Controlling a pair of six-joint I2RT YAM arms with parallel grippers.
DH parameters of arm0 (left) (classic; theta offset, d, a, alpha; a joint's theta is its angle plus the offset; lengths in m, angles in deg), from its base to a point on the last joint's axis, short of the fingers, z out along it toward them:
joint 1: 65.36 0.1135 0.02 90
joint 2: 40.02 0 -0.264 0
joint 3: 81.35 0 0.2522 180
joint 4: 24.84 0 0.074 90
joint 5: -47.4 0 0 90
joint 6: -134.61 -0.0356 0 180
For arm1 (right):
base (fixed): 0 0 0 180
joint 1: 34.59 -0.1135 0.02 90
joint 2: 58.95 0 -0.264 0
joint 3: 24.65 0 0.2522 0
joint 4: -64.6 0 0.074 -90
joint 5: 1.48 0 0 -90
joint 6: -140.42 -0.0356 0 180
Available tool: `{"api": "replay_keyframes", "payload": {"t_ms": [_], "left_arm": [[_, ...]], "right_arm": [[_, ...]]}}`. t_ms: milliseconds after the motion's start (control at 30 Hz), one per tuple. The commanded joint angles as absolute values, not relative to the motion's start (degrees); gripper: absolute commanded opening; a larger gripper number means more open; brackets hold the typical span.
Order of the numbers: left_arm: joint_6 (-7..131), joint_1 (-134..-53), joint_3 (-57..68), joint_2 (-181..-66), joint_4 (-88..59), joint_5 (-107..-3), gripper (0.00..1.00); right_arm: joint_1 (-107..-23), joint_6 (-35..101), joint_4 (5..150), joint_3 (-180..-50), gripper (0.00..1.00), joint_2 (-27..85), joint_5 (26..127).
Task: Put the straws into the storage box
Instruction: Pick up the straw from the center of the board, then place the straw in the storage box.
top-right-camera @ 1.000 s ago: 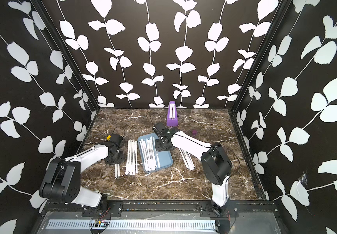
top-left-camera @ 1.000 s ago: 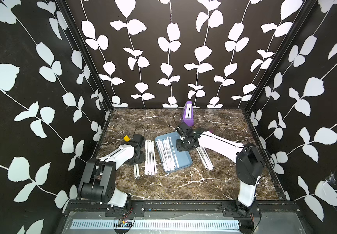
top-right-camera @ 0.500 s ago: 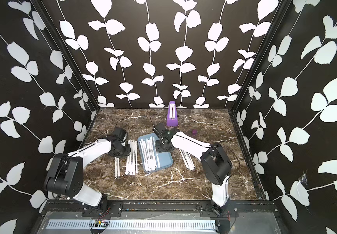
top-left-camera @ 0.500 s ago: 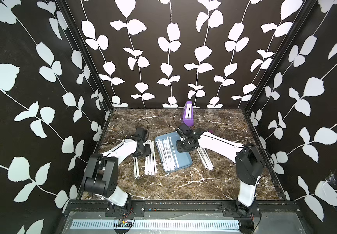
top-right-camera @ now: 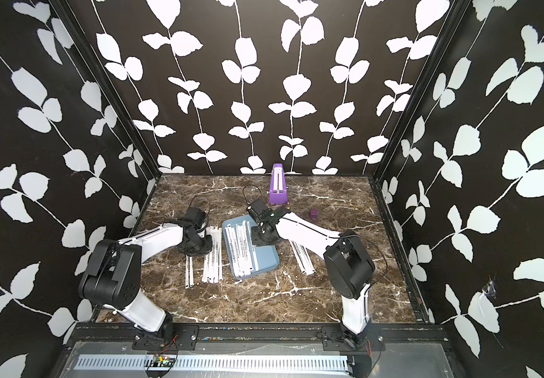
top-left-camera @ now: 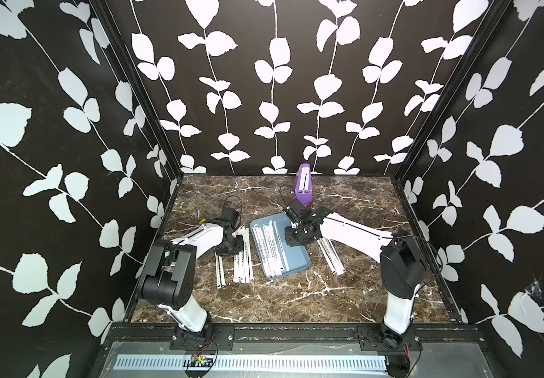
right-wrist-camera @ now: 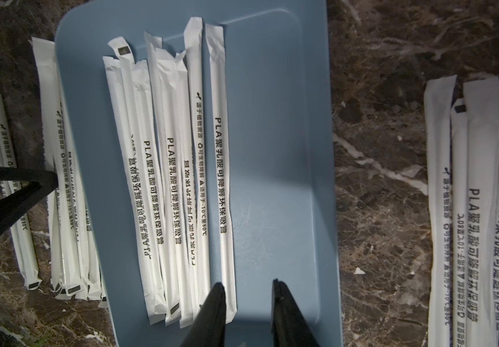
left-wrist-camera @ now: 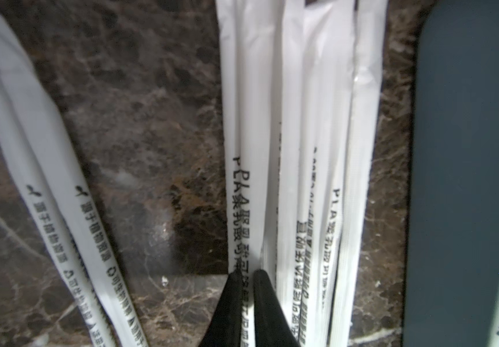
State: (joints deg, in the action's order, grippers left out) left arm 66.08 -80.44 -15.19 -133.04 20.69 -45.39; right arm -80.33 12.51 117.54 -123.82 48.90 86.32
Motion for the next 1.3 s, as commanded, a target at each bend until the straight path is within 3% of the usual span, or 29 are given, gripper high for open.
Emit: {"api": "replay_keyframes", "payload": {"t_ms": [0, 467, 633, 867, 1267], "left_arm": [[65.8, -80.5, -16.1, -132.6, 20.7, -44.9, 0.06], [68.3, -80.7, -12.3, -121.4, 30.1, -41.0, 0.01], [78.0, -90.7, -5.0, -119.7, 30.3, -36.7, 0.0], [91.9, -104.4, 7.7, -134.1, 22.9, -32.7, 0.0], [96.8, -108.8, 18.8, -154.5, 24.3, -32.5, 0.0]], "right_arm": [[-80.3, 13.1, 117.5, -123.4, 0.28, 49.0, 86.9], [-80.3, 13.7, 118.2, -123.4, 0.28, 48.9, 87.5], [-75.7, 14.3, 119.3, -119.9, 0.28, 43.7, 89.5], [-67.9, 16.4, 120.1, -115.9, 0.28, 37.5, 91.5], [-66.8, 16.5, 118.0, -113.9, 0.28, 36.2, 89.5]]}}
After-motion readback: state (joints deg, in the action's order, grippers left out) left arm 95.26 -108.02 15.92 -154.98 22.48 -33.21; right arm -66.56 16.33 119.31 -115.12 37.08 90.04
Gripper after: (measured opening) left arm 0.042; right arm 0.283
